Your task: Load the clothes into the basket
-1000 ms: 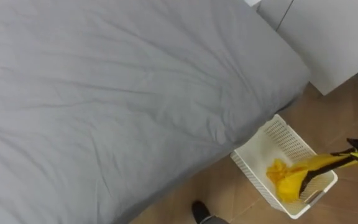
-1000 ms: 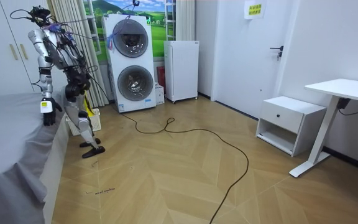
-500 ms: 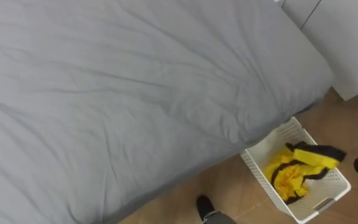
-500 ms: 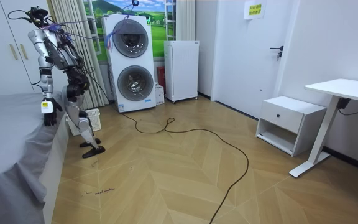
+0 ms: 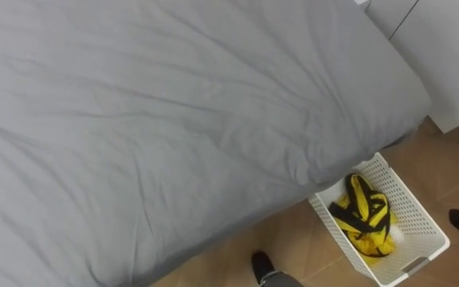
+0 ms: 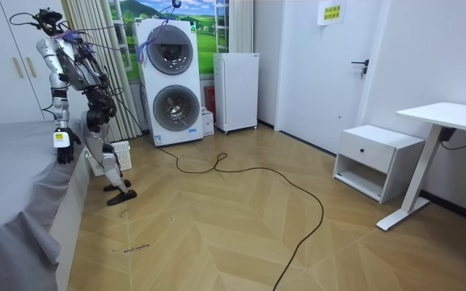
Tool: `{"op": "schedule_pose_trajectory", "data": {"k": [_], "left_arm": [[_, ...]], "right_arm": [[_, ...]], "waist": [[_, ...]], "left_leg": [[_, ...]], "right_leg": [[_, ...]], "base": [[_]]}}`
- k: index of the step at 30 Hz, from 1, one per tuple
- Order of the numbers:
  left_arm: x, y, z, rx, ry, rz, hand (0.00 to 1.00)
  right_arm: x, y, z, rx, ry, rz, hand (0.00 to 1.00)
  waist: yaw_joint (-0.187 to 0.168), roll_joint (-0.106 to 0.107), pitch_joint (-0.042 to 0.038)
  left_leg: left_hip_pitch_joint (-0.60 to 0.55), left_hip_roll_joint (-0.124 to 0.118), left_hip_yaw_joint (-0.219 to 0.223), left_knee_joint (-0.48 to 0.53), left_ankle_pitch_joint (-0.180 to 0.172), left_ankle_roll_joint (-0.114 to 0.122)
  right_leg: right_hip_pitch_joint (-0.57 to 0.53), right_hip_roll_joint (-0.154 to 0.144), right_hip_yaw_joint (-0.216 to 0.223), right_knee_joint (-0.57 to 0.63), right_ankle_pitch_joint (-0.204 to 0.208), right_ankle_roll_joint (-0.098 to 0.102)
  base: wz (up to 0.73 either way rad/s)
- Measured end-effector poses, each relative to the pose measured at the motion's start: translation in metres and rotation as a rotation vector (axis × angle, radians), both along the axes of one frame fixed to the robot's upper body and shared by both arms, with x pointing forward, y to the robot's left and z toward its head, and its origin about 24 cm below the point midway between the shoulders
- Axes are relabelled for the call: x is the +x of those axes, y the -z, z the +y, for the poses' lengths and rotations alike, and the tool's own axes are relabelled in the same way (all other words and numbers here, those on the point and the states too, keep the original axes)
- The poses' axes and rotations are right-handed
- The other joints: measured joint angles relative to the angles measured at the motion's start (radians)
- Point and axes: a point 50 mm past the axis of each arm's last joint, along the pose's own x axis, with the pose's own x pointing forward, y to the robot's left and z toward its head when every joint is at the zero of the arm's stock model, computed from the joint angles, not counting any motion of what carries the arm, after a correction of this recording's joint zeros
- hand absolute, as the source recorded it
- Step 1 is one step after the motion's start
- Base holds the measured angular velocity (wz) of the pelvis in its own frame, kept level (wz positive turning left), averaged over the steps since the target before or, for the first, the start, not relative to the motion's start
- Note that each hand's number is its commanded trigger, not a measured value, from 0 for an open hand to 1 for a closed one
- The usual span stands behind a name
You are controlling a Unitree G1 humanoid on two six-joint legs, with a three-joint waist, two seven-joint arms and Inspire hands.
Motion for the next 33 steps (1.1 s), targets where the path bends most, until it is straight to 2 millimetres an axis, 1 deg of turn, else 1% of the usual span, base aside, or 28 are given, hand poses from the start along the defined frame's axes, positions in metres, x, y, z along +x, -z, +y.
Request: {"op": "schedule_pose_trajectory", "data": {"k": [7, 9, 11, 13, 15, 16, 17, 18, 20, 21, 22, 23, 24, 25, 27, 28, 29, 30, 31, 32, 33], "left_arm": [[0.0, 0.0, -0.001, -0.001, 0.014, 0.004, 0.0], [-0.001, 0.001, -0.002, -0.006, 0.02, 0.006, 0.0], [-0.005, 0.001, -0.003, -0.012, 0.023, 0.011, 0.0], [-0.004, 0.001, -0.003, -0.012, 0.024, 0.008, 0.0], [-0.006, 0.001, -0.003, -0.01, 0.034, 0.013, 0.0], [-0.006, 0.001, -0.003, -0.008, 0.042, 0.015, 0.0], [-0.007, 0.001, -0.003, -0.008, 0.05, 0.013, 0.0], [-0.008, 0.001, -0.004, -0.007, 0.053, 0.011, 0.0], [-0.009, 0.0, -0.004, 0.001, 0.067, 0.0, 0.0], [-0.008, 0.0, -0.004, 0.003, 0.069, 0.0, 0.0], [-0.009, 0.0, -0.005, 0.011, 0.084, 0.004, 0.0], [-0.01, 0.001, -0.007, 0.017, 0.094, 0.009, 0.0], [-0.011, 0.002, -0.008, 0.019, 0.101, 0.009, 0.0], [-0.012, 0.002, -0.011, 0.028, 0.116, 0.007, 0.0], [-0.013, 0.003, -0.017, 0.031, 0.112, -0.013, 0.0], [-0.013, 0.003, -0.019, 0.031, 0.11, -0.018, 0.0], [-0.012, 0.003, -0.021, 0.03, 0.111, -0.027, 0.0], [-0.012, 0.003, -0.022, 0.03, 0.112, -0.03, 0.0], [-0.011, 0.003, -0.022, 0.031, 0.118, -0.035, 0.0], [-0.009, 0.003, -0.022, 0.034, 0.118, -0.043, 0.0], [-0.009, 0.003, -0.023, 0.042, 0.114, -0.049, 0.0]], "right_arm": [[0.0, 0.0, 0.0, -0.003, -0.003, -0.003, 0.0], [-0.003, 0.001, 0.0, 0.01, 0.005, -0.006, 0.0], [-0.007, 0.005, 0.001, 0.033, 0.001, -0.005, 0.0], [-0.008, 0.006, 0.004, 0.056, -0.014, -0.02, 0.0], [-0.012, 0.012, 0.01, 0.087, -0.047, -0.006, 0.0], [-0.015, 0.015, 0.011, 0.098, -0.048, 0.0, 0.0], [-0.022, 0.02, 0.013, 0.124, -0.048, 0.012, 0.0], [-0.025, 0.023, 0.015, 0.139, -0.048, 0.017, 0.0], [-0.037, 0.04, 0.031, 0.224, -0.057, 0.047, 0.0], [-0.042, 0.046, 0.036, 0.249, -0.066, 0.064, 0.0], [-0.052, 0.058, 0.046, 0.299, -0.084, 0.111, 0.0], [-0.061, 0.069, 0.056, 0.348, -0.102, 0.155, 0.0], [-0.066, 0.074, 0.061, 0.374, -0.105, 0.175, 0.0], [-0.075, 0.082, 0.07, 0.423, -0.107, 0.203, 0.0], [-0.088, 0.094, 0.088, 0.496, -0.137, 0.257, 0.0], [-0.092, 0.097, 0.091, 0.51, -0.149, 0.274, 0.0], [-0.098, 0.102, 0.098, 0.544, -0.169, 0.305, 0.0], [-0.1, 0.104, 0.101, 0.558, -0.176, 0.316, 0.0], [-0.101, 0.107, 0.108, 0.588, -0.198, 0.325, 0.0], [-0.099, 0.109, 0.114, 0.608, -0.233, 0.333, 0.0], [-0.102, 0.112, 0.118, 0.624, -0.266, 0.36, 0.0]], "waist": [[0.001, 0.001, -0.0007], [0.005, 0.001, -0.0009], [0.004, 0.003, -0.0031], [0.005, 0.003, -0.0032], [0.007, 0.003, -0.004], [0.011, 0.002, -0.0054], [0.028, -0.002, -0.0089], [0.033, -0.004, -0.0094], [0.042, -0.018, -0.017], [0.047, -0.022, -0.0179], [0.057, -0.031, -0.0227], [0.058, -0.036, -0.023], [0.059, -0.039, -0.0242], [0.063, -0.043, -0.0259], [0.082, -0.047, -0.0247], [0.082, -0.048, -0.0244], [0.086, -0.053, -0.0214], [0.087, -0.055, -0.0204], [0.097, -0.054, -0.0229], [0.102, -0.058, -0.02], [0.108, -0.059, -0.0189]], "left_leg": [[0.015, 0.0, -0.007, 0.0, 0.0, 0.0], [0.029, 0.001, -0.013, -0.002, 0.0, 0.0], [0.052, 0.001, -0.029, -0.007, 0.0, 0.0], [0.062, 0.001, -0.036, -0.007, 0.0, 0.0], [0.092, 0.002, -0.059, -0.011, 0.0, 0.0], [0.103, 0.002, -0.063, -0.014, 0.0, 0.0], [0.124, 0.003, -0.074, -0.017, 0.0, 0.0], [0.134, 0.003, -0.083, -0.021, 0.0, 0.0], [0.175, 0.005, -0.105, -0.033, 0.003, -0.003], [0.188, 0.006, -0.113, -0.033, 0.003, -0.003], [0.212, 0.01, -0.119, -0.039, 0.003, -0.004], [0.236, 0.012, -0.128, -0.042, 0.003, -0.004], [0.246, 0.013, -0.131, -0.045, 0.003, -0.004], [0.263, 0.011, -0.142, -0.053, 0.003, -0.004], [0.288, 0.005, -0.177, -0.065, 0.003, -0.004], [0.294, 0.003, -0.187, -0.067, 0.003, -0.004], [0.305, -0.001, -0.205, -0.069, 0.003, -0.004], [0.309, -0.002, -0.209, -0.07, 0.003, -0.003], [0.312, -0.003, -0.219, -0.075, 0.003, -0.003], [0.311, -0.003, -0.223, -0.076, 0.003, -0.003], [0.311, -0.004, -0.226, -0.076, 0.003, -0.003]], "right_leg": [[0.02, -0.002, -0.007, -0.004, 0.0, 0.0], [0.038, -0.002, -0.011, -0.01, 0.0, 0.0], [0.068, -0.002, -0.017, -0.02, -0.001, 0.0], [0.083, -0.007, -0.033, -0.024, -0.002, -0.001], [0.129, -0.01, -0.053, -0.042, -0.003, -0.002], [0.142, -0.011, -0.06, -0.046, -0.006, -0.003], [0.169, -0.012, -0.068, -0.058, -0.008, -0.002], [0.183, -0.013, -0.075, -0.063, -0.008, -0.003], [0.244, -0.017, -0.106, -0.093, -0.011, -0.003], [0.263, -0.017, -0.114, -0.105, -0.011, -0.003], [0.304, -0.017, -0.128, -0.129, -0.01, -0.002], [0.34, -0.02, -0.151, -0.154, -0.009, -0.001], [0.359, -0.021, -0.159, -0.164, -0.009, -0.001], [0.385, -0.023, -0.172, -0.176, -0.01, 0.0], [0.428, -0.031, -0.213, -0.194, -0.014, 0.002], [0.436, -0.032, -0.223, -0.198, -0.014, 0.003], [0.454, -0.033, -0.231, -0.199, -0.018, 0.007], [0.461, -0.033, -0.232, -0.202, -0.02, 0.008], [0.469, -0.033, -0.234, -0.211, -0.02, 0.008], [0.477, -0.033, -0.242, -0.212, -0.02, 0.008], [0.483, -0.035, -0.251, -0.212, -0.02, 0.008]], "base": [[0.02], [0.07], [0.12], [0.16], [0.24], [0.23], [0.17], [0.29], [0.37], [0.36], [0.49], [0.54], [0.6], [0.45], [0.41], [0.48], [0.42], [0.36], [0.18], [0.18], [0.14]]}}
